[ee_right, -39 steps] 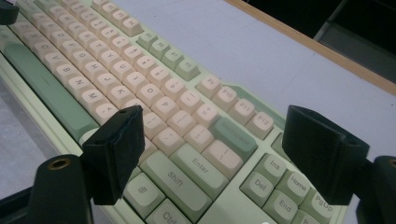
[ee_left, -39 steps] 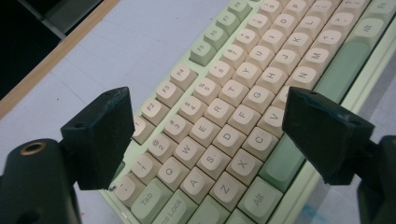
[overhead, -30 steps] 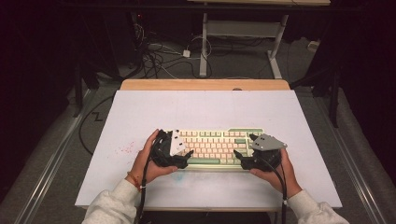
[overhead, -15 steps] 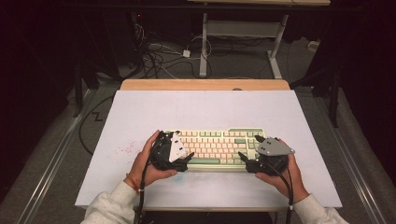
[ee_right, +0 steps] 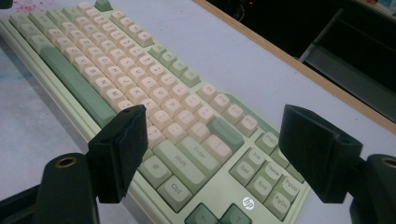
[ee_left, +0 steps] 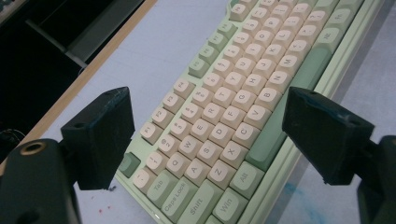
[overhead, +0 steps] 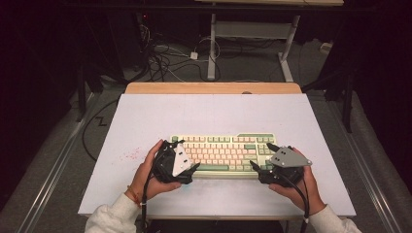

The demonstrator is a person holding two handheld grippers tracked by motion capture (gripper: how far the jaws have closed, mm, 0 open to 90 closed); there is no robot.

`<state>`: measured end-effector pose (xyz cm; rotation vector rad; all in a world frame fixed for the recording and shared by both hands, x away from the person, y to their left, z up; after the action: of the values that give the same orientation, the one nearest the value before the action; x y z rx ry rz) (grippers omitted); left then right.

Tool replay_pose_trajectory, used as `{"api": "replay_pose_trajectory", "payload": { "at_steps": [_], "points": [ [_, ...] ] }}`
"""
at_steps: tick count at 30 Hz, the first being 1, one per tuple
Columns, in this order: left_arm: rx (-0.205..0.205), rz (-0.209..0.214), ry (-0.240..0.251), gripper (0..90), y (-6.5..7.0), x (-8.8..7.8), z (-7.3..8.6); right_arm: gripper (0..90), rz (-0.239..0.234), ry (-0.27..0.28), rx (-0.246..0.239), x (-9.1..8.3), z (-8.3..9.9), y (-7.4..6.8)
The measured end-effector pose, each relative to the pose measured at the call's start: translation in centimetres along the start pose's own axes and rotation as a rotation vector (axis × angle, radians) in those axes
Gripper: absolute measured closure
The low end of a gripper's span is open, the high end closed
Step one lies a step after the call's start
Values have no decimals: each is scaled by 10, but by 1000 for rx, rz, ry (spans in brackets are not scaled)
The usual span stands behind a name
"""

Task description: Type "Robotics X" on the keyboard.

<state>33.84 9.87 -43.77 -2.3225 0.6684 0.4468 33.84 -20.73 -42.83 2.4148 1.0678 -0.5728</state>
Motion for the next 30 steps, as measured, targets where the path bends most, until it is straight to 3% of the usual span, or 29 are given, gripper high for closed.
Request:
{"api": "replay_pose_trajectory", "payload": {
  "at_steps": [11,30],
  "points": [
    [24,-2,6,156,3,-6,4,226,15,-5,-11,-9,3,-2],
    [28,7,6,155,4,-18,22,222,30,-3,-31,-23,11,-4]
  ]
}}
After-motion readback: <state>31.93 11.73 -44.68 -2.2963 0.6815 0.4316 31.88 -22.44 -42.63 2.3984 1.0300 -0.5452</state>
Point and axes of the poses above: each handheld gripper's, and its own axes: x roughly forward along the jaws, z roughly out of its underside, y roughly to its right, the point moved 3 cm from there along x, roughly forward along the jaws, and after that the axes turned 11 degrees about -z, right-handed, at the moved point
